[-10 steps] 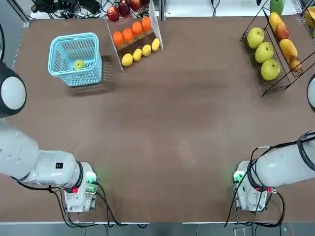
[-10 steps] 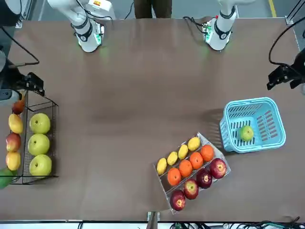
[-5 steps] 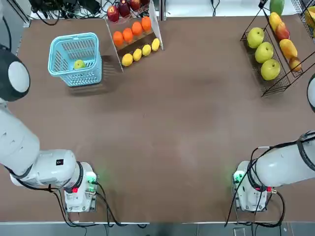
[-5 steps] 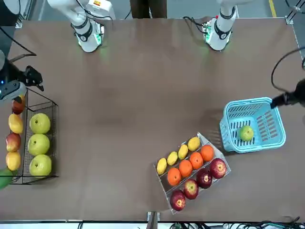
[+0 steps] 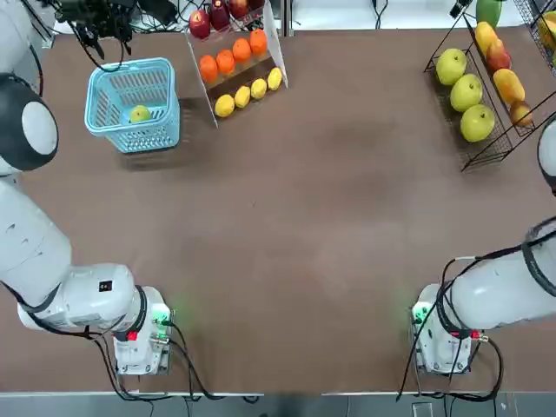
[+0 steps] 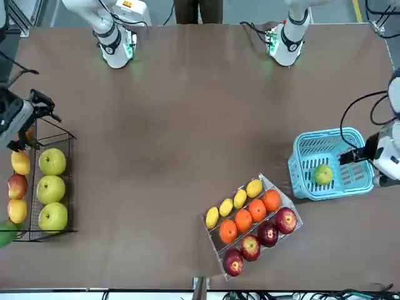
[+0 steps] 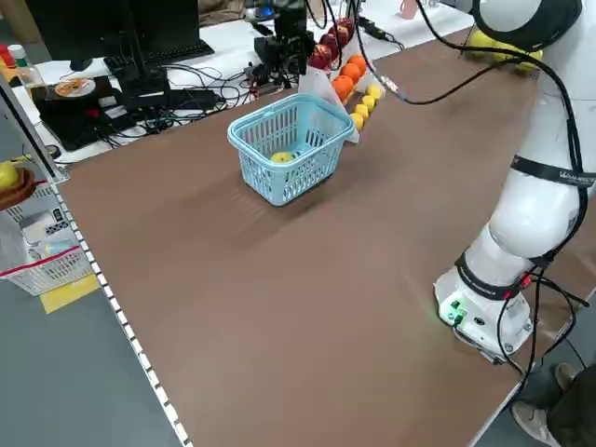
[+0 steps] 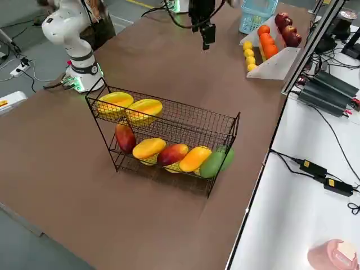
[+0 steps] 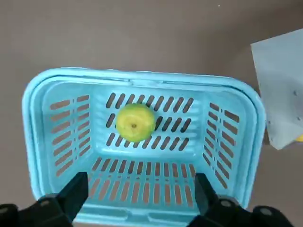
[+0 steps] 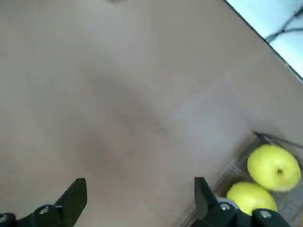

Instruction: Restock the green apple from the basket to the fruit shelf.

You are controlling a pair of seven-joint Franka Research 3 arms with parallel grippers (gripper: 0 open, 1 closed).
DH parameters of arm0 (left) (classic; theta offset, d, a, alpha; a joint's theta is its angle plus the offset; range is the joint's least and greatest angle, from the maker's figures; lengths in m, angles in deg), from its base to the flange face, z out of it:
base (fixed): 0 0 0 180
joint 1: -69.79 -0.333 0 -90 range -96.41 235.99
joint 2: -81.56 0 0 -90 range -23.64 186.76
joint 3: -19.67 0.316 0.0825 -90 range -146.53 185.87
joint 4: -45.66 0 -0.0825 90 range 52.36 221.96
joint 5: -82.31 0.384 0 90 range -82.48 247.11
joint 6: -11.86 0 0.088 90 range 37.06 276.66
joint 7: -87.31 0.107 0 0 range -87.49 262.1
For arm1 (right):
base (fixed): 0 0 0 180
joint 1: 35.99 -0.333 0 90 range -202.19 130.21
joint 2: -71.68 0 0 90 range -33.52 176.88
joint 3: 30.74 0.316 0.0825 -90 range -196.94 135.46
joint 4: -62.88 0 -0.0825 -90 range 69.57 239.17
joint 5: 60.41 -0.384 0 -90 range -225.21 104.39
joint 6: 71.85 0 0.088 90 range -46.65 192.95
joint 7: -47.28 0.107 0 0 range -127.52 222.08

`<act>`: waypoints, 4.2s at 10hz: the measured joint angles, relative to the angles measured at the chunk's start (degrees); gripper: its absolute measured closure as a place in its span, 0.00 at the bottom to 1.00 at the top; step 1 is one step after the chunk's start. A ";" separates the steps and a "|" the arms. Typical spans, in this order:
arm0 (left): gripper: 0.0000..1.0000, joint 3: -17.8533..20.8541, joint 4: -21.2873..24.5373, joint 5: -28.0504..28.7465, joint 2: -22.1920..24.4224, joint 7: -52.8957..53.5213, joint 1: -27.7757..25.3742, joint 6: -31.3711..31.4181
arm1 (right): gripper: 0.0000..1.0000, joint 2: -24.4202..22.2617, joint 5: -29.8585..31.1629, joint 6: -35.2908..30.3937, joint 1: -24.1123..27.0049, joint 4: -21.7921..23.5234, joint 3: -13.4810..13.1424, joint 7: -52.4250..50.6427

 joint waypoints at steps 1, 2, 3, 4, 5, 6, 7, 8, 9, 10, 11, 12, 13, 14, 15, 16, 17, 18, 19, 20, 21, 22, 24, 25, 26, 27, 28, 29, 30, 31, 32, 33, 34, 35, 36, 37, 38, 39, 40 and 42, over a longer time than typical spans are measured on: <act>0.01 0.02 3.31 0.08 -0.05 -0.08 -0.28 3.96 | 0.00 2.18 -3.15 1.41 0.00 0.12 -0.39 -5.52; 0.01 0.02 6.53 0.10 -0.08 -0.08 -1.13 7.58 | 0.00 4.54 -7.58 2.98 0.08 0.22 -1.60 -11.93; 0.01 0.02 9.09 0.10 -0.07 -0.03 -2.19 10.23 | 0.00 6.69 -11.76 4.03 0.32 0.28 -2.77 -17.49; 0.01 0.03 10.76 0.10 -0.04 -0.01 -2.88 12.37 | 0.00 8.23 -15.17 5.00 0.49 0.28 -3.24 -21.85; 0.01 -0.04 12.09 0.10 -0.03 -0.01 -3.45 14.79 | 0.00 9.13 -18.21 5.74 0.46 0.28 -3.22 -25.06; 0.01 -0.07 13.76 0.10 -0.08 0.26 -4.27 17.53 | 0.00 9.69 -21.73 5.80 0.36 0.34 -3.14 -27.84; 0.01 -0.08 15.69 0.10 -0.24 0.71 -4.89 20.12 | 0.00 10.01 -25.63 5.53 0.25 0.76 -3.10 -30.31; 0.02 -0.11 17.22 0.10 -0.83 0.81 -5.21 22.16 | 0.00 10.25 -29.68 5.27 0.16 1.90 -3.06 -33.20; 0.02 -0.16 17.90 0.10 -1.97 0.81 -5.25 23.95 | 0.00 10.44 -32.73 5.19 0.08 3.33 -3.04 -36.10; 0.02 -0.33 18.00 -0.02 -3.34 0.81 -5.25 25.38 | 0.00 10.54 -34.94 4.74 0.10 4.51 -3.03 -38.72; 0.03 -0.55 18.00 -0.08 -4.52 0.81 -5.24 26.25 | 0.00 10.54 -37.46 3.52 0.15 5.32 -3.07 -41.17; 0.03 -0.75 18.01 -0.15 -5.45 0.81 -5.24 27.16 | 0.00 10.55 -40.02 1.82 0.31 5.97 -3.12 -43.73; 0.03 -1.07 18.03 -0.26 -6.19 0.81 -5.25 27.79 | 0.00 10.55 -42.45 0.08 0.51 6.67 -3.19 -46.19; 0.03 -1.55 18.05 -0.34 -6.90 0.81 -5.23 28.07 | 0.00 10.55 -44.40 -1.54 0.67 7.44 -3.29 -48.32; 0.04 -1.75 18.14 -0.35 -7.42 0.81 -5.23 28.23 | 0.00 10.58 -45.61 -2.76 0.82 8.15 -3.31 -49.87; 0.04 -1.76 18.36 -0.35 -7.86 0.81 -5.26 28.85 | 0.00 10.77 -46.99 -4.15 0.97 8.86 -3.33 -51.07; 0.04 -1.76 18.49 -0.35 -8.24 0.81 -5.29 29.74 | 0.00 11.25 -48.18 -5.39 1.08 9.22 -3.34 -51.96; 0.04 -1.77 18.49 -0.35 -8.42 0.81 -5.29 30.33 | 0.00 11.91 -49.13 -6.29 1.22 9.53 -3.34 -52.67; 0.04 -1.77 18.45 -0.35 -8.42 0.81 -5.29 30.89 | 0.00 12.58 -50.09 -7.23 1.46 9.89 -3.36 -53.69; 0.04 -1.77 18.43 -0.35 -8.46 0.81 -5.30 31.87 | 0.00 13.05 -50.84 -7.94 1.66 10.15 -3.36 -54.64; 0.04 -1.79 18.43 -0.35 -8.72 0.81 -5.26 32.87 | 0.00 13.40 -51.83 -9.12 1.80 10.23 -3.38 -55.44; 0.04 -1.87 18.42 -0.35 -9.33 0.81 -5.22 34.01 | 0.00 13.58 -53.01 -10.48 1.84 10.46 -3.38 -56.41; 0.04 -1.91 18.35 -0.35 -10.63 0.81 -5.22 35.33 | 0.00 13.83 -55.37 -11.25 1.84 12.59 -3.37 -60.47; 0.04 -1.91 18.27 -0.35 -10.88 0.81 -5.22 35.52 | 0.00 14.09 -56.16 -11.38 1.84 13.47 -3.37 -62.31; 0.07 -1.93 18.20 -0.35 -10.88 0.81 -5.22 35.57 | 0.00 14.33 -57.15 -11.90 1.84 13.77 -3.36 -63.19; 0.08 -1.95 18.18 -0.35 -10.90 0.81 -5.21 35.59 | 0.00 14.55 -58.52 -12.95 1.82 13.96 -3.30 -63.30; 0.11 -1.95 18.16 -0.35 -10.95 0.81 -5.21 35.64 | 0.00 15.00 -59.85 -14.04 1.80 14.10 -3.24 -63.36; 0.11 -1.95 18.03 -0.35 -11.07 0.81 -5.23 35.77 | 0.00 15.43 -60.86 -14.60 1.77 14.15 -3.18 -63.46; 0.10 -1.95 17.75 -0.35 -11.20 0.81 -5.24 35.81 | 0.00 15.71 -61.45 -15.08 1.75 14.15 -3.16 -63.50; 0.10 -1.99 17.47 -0.35 -11.38 0.81 -5.22 35.81 | 0.00 15.89 -62.03 -15.56 1.75 14.30 -3.15 -63.50; 0.08 -2.08 17.26 -0.35 -11.68 0.81 -5.18 35.82 | 0.00 16.07 -62.92 -16.27 1.75 14.77 -3.14 -63.51; 0.07 -2.13 17.17 -0.35 -12.14 0.81 -5.10 35.83 | 0.00 16.29 -63.81 -16.67 1.75 15.18 -3.14 -63.51; 0.02 -2.14 17.15 -0.35 -12.64 0.81 -5.08 35.84 | 0.00 16.37 -64.71 -16.89 1.75 15.63 -3.13 -63.54; 0.01 -2.15 17.11 -0.35 -13.00 0.81 -5.17 36.07 | 0.00 16.41 -66.00 -17.37 1.72 16.12 -3.11 -63.55; 0.01 -2.14 17.09 -0.35 -13.01 0.81 -5.21 36.11 | 0.00 16.69 -67.83 -18.57 1.57 16.80 -3.06 -64.67; 0.01 -2.14 17.09 -0.35 -13.00 0.81 -5.21 36.11 | 0.00 17.32 -69.69 -19.65 1.13 17.42 -3.02 -66.53; 0.01 -2.14 17.09 -0.35 -13.00 0.81 -5.21 36.09 | 0.00 18.22 -70.76 -20.13 0.66 17.63 -2.97 -68.00; 0.01 -2.14 17.08 -0.35 -13.00 0.81 -5.19 36.09 | 0.00 18.94 -71.29 -20.49 0.37 17.65 -2.96 -68.86; 0.01 -2.14 17.07 -0.35 -13.00 0.81 -5.17 36.09 | 0.00 19.53 -72.10 -20.68 0.22 17.68 -2.96 -69.43; 0.04 -2.15 17.03 -0.35 -13.01 0.81 -5.15 36.06 | 0.00 20.14 -74.91 -21.48 -0.60 18.40 -2.93 -70.61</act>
